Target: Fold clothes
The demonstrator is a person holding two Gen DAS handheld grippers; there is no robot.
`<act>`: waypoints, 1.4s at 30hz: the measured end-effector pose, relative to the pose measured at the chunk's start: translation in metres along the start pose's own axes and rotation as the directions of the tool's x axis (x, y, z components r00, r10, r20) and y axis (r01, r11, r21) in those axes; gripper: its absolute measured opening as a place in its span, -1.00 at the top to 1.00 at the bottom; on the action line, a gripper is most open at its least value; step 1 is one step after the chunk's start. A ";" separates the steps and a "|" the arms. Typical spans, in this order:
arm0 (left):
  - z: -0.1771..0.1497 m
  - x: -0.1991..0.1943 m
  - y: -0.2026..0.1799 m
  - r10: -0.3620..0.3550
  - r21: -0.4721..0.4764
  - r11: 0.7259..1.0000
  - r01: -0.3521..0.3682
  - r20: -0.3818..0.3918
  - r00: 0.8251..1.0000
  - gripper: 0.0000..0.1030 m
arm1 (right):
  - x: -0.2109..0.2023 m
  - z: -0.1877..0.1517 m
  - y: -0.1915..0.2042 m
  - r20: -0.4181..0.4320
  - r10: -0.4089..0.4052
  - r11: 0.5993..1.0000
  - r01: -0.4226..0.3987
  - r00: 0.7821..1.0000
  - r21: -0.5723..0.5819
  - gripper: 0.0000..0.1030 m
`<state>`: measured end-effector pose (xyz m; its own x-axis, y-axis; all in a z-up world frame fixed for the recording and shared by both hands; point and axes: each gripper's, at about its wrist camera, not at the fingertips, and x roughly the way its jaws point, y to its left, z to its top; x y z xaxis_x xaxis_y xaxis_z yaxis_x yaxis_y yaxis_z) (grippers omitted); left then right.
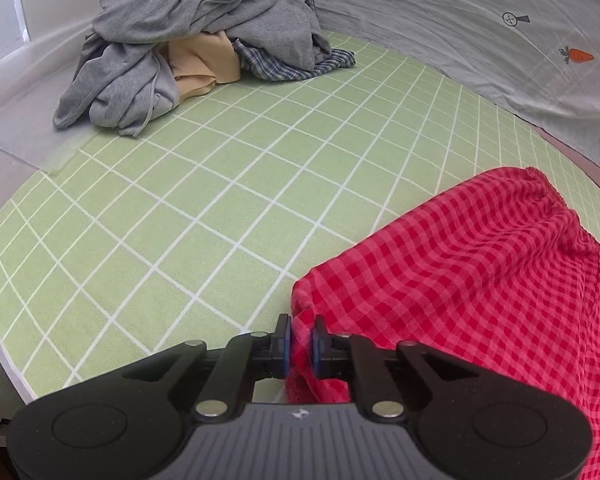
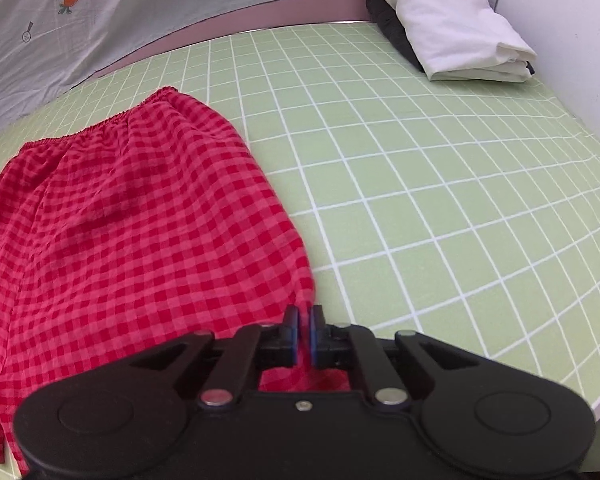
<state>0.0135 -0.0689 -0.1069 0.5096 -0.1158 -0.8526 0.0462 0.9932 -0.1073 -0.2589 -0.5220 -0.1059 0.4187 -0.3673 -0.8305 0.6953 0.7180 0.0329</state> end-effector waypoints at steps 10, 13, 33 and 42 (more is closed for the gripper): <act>-0.006 -0.001 0.002 0.059 0.061 0.997 -0.057 -0.034 0.998 0.30 | -0.001 -0.015 -0.003 -0.001 -0.128 0.989 0.128 0.992 -0.070 0.17; -0.009 0.000 0.002 0.056 0.072 0.996 -0.053 -0.043 0.998 0.30 | -0.001 -0.022 -0.007 -0.011 -0.127 0.989 0.126 0.992 -0.071 0.36; -0.011 -0.025 -0.067 -0.112 0.131 0.986 0.107 0.026 0.993 0.87 | -0.005 -0.016 -0.019 -0.023 -0.081 0.997 0.081 0.996 -0.019 -0.10; -0.026 -0.052 -0.162 -0.302 0.245 0.927 0.284 0.035 0.953 0.88 | -0.009 -0.002 -0.054 0.006 -0.045 0.998 0.045 0.999 0.045 -0.32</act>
